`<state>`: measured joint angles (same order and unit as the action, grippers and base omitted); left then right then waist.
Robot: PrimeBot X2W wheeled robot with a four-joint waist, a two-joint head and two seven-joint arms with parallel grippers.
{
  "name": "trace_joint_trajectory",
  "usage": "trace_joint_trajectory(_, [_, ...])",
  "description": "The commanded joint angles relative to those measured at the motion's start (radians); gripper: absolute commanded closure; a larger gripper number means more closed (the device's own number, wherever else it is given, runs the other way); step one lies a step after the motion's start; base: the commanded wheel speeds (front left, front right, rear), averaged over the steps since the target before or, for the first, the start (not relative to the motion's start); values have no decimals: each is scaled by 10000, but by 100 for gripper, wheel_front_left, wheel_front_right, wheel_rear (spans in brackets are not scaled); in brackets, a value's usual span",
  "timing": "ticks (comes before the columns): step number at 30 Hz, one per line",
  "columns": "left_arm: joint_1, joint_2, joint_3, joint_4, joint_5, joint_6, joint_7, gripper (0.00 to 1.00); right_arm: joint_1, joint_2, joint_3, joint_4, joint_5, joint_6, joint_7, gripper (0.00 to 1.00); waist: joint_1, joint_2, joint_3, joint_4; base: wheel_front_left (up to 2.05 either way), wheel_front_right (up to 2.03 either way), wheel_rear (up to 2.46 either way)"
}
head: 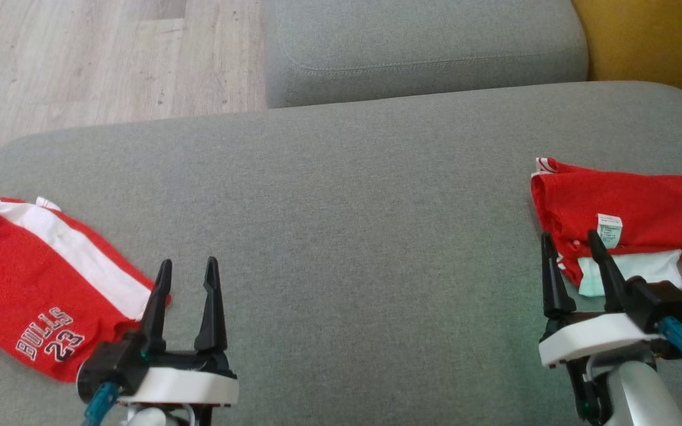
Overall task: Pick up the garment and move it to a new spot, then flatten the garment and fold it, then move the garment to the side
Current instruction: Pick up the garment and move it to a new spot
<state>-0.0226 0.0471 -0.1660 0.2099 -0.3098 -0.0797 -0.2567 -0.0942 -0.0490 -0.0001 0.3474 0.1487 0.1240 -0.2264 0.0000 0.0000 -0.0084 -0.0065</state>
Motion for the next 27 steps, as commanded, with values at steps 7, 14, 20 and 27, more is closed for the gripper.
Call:
trace_joint_trajectory(7, [-334, 32, 345, -392, 20, -28, -51, 0, -313, -14, 288, -246, 103, 67, -147, 0, 0, 0, -28, 162, 0, 0, 0])
trace_joint_trajectory(14, [-289, 32, 391, -304, 241, -19, -51, 0, -197, -13, 551, -190, 247, 67, -190, 0, 0, 0, -78, 905, 0, 0, 0])
trace_joint_trajectory(20, [-210, 32, 656, -219, 434, -58, -51, 0, -103, -13, 844, -86, 466, 67, -239, 0, 0, 0, -159, 1869, 0, 0, 0])
trace_joint_trajectory(27, [-103, 32, 993, -160, 655, -150, -51, 0, -7, -13, 1116, 132, 780, 67, -284, 0, 0, 0, -279, 3007, 0, 0, 0])
